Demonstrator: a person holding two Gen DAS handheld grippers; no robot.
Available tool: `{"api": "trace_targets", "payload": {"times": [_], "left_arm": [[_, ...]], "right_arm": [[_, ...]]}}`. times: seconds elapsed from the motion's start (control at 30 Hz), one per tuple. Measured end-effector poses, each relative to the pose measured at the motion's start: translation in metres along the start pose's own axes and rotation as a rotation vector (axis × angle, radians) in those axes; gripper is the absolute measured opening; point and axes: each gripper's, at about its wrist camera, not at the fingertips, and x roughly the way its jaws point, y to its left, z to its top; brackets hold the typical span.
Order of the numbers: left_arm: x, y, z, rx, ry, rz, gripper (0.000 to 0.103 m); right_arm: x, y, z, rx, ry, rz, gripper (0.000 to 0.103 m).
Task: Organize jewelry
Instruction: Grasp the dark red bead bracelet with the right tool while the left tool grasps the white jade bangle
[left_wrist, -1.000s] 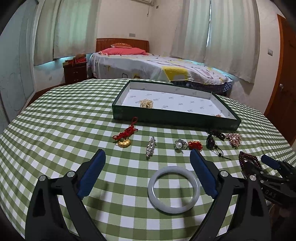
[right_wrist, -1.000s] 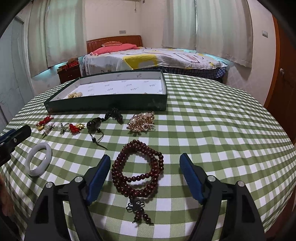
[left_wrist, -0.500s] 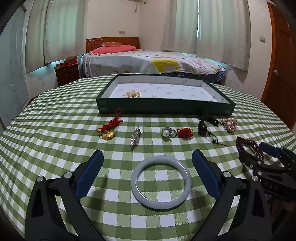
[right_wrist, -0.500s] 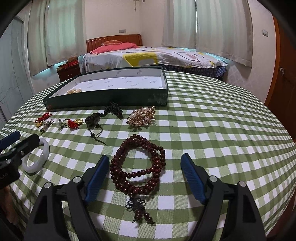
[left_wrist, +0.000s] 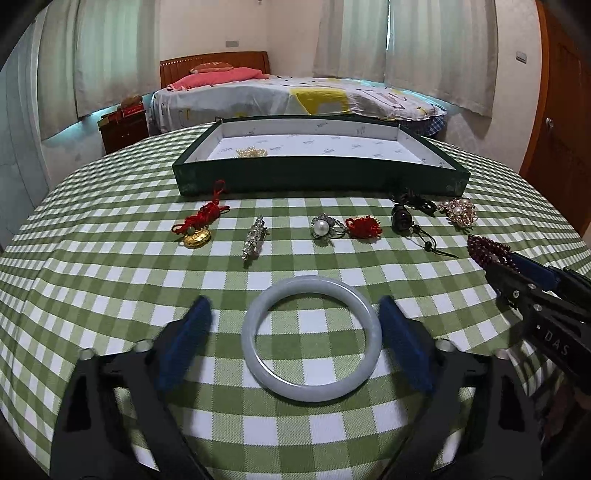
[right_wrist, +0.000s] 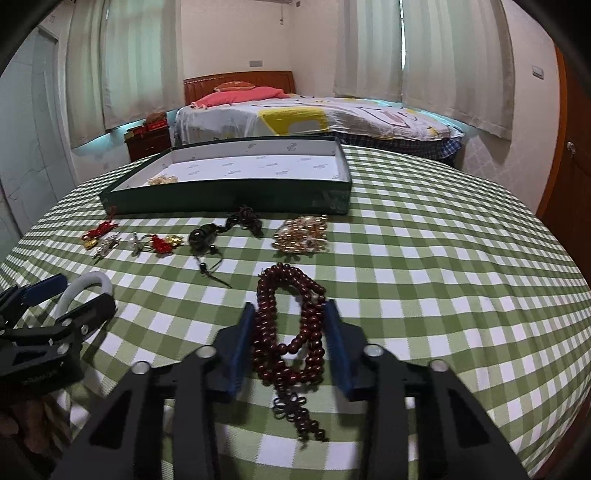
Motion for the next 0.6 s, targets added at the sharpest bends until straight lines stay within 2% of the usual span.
{"api": "trace_targets", "payload": {"times": [0.07,0.37,0.6], "left_arm": [[-0.001,-0.002,0.0,0.014,-0.003,-0.011,0.069],[-0.005,0.002,0.0,0.009,0.007,-0.044,0.069],[-0.015,0.002,0.007,0.011,-0.028,-0.045,0.069]], "right_arm": [[-0.001,0.004,0.0,-0.019,0.002,0.012,0.022],[-0.002,0.004,0.001,-0.008,0.0,0.018,0.018],[-0.007,0.001,0.007,0.022,-0.016,0.034,0.017]]}}
